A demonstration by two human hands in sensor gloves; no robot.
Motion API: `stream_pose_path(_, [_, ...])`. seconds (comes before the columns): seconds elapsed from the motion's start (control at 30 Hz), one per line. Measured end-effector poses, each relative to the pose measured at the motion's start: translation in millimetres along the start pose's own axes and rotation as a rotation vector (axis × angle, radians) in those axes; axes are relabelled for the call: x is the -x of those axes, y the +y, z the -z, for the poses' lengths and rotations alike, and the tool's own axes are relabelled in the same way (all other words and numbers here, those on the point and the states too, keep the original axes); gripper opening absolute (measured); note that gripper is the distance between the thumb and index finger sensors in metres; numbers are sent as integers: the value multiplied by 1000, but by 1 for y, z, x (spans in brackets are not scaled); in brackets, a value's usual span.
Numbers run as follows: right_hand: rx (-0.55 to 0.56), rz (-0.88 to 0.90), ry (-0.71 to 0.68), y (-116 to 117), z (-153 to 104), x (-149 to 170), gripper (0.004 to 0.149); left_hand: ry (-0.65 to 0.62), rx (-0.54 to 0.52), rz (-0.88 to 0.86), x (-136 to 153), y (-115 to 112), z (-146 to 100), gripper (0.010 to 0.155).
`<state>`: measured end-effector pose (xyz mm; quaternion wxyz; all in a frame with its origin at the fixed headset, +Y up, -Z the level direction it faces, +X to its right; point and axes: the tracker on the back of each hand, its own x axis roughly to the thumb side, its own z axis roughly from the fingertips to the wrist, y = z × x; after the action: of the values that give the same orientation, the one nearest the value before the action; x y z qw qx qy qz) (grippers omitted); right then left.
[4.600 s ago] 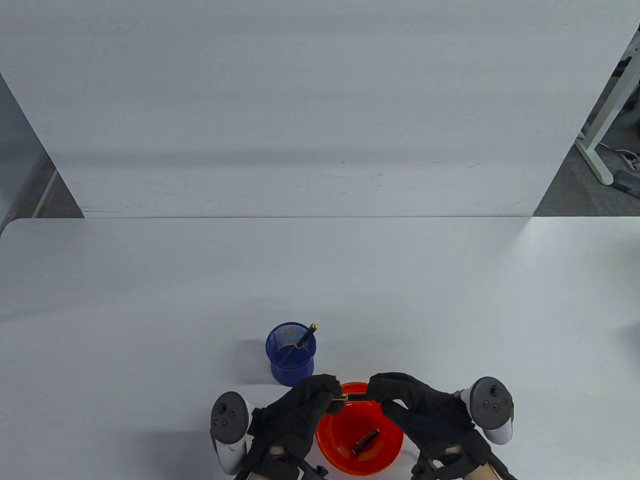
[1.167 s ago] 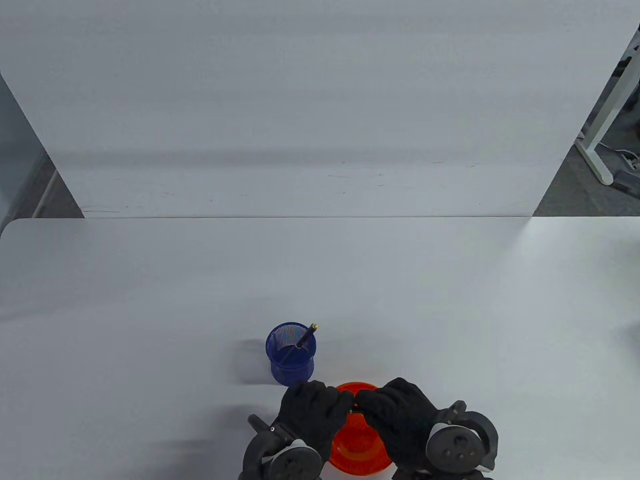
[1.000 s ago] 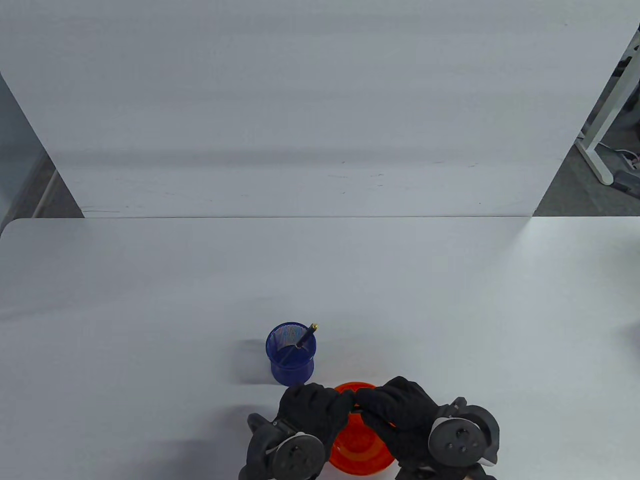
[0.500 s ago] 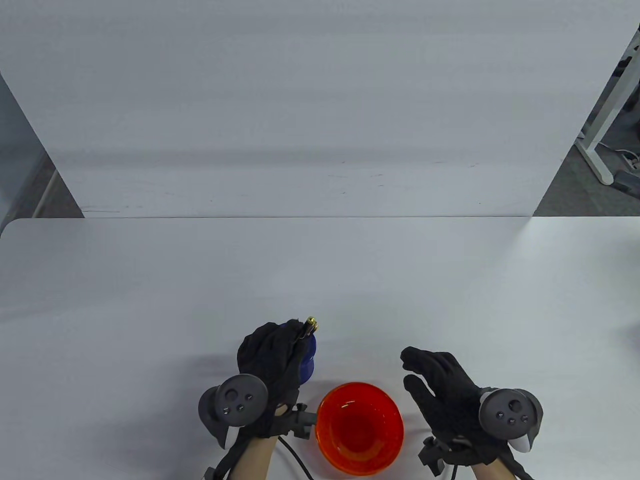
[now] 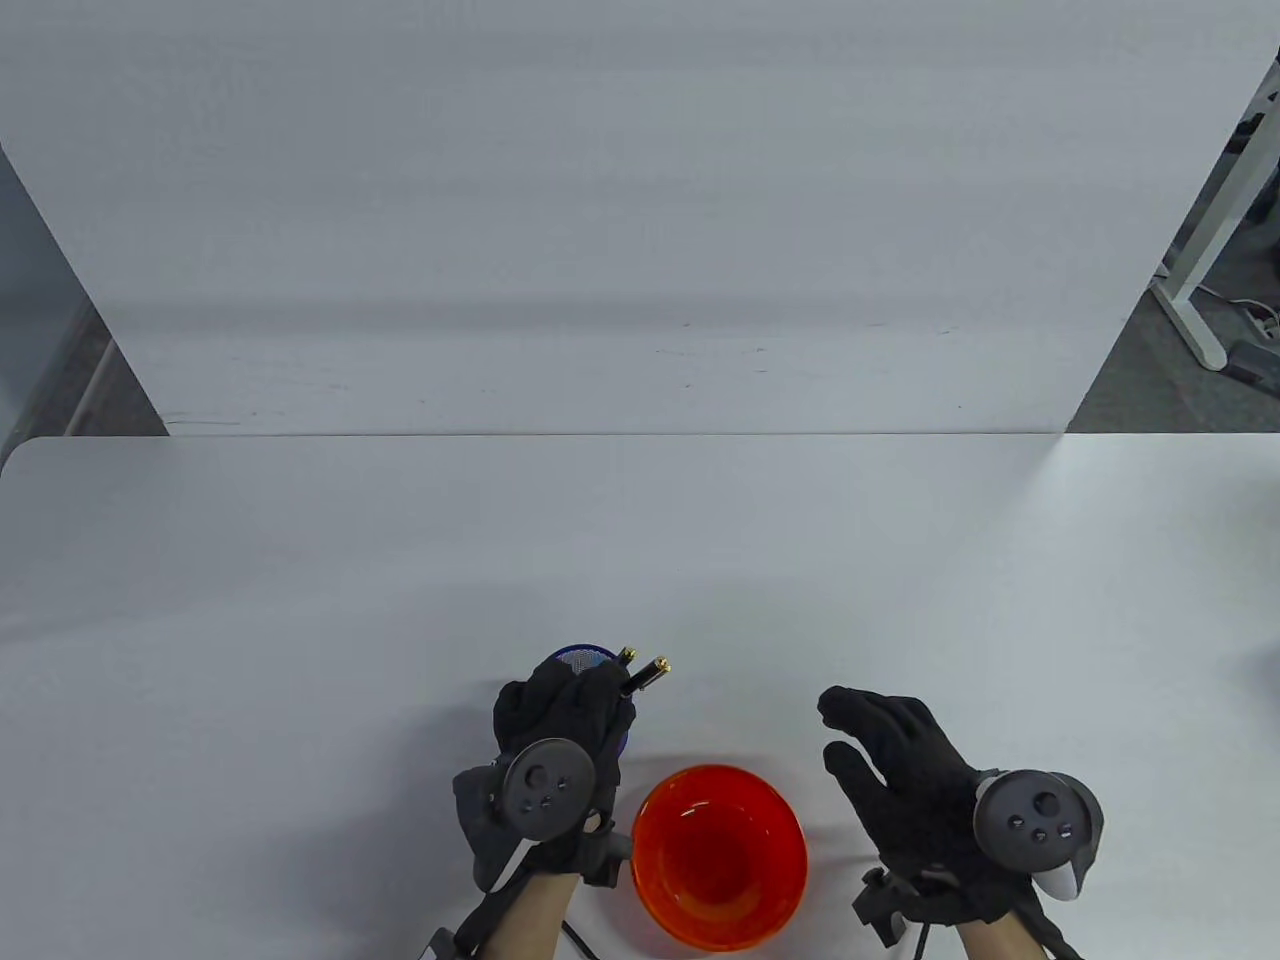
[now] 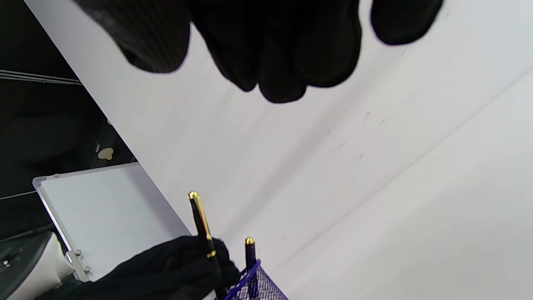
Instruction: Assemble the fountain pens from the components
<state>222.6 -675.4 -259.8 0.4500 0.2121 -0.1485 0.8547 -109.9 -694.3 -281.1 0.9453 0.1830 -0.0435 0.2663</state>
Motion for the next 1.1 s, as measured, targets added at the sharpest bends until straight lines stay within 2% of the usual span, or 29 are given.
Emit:
stream_pose_path(0.07, [4, 3, 0, -2, 0, 1, 58, 22, 12, 39, 0, 2, 1, 43])
stream_pose_path(0.3, [-11, 14, -2, -2, 1, 1, 57, 24, 20, 0, 5, 15, -5, 44])
stream_pose_path(0.37, [-20, 10, -3, -1, 1, 1, 57, 3, 46, -59, 6, 28, -10, 44])
stream_pose_path(0.47, [-35, 2, 3, -1, 1, 3, 58, -31, 18, -151, 6, 58, -23, 44])
stream_pose_path(0.53, [-52, -18, 18, 0, 2, 6, 58, -94, -5, -248, 8, 68, -35, 46])
stream_pose_path(0.6, [-77, -49, 36, 2, 2, 10, 59, -150, -19, -336, 11, 64, -43, 46])
stream_pose_path(0.67, [-114, -92, 64, 5, 2, 15, 59, -205, 60, -405, 13, 51, -40, 48])
stream_pose_path(0.8, [-150, -108, 97, 9, 2, 23, 60, -191, 163, -342, 12, 40, -38, 49])
stream_pose_path(0.93, [-157, -100, 107, 10, 2, 26, 60, -212, 110, -362, 8, 43, -40, 50])
stream_pose_path(1.1, [-189, -111, 92, 15, 2, 24, 60, -180, 96, -407, 13, 44, -40, 50])
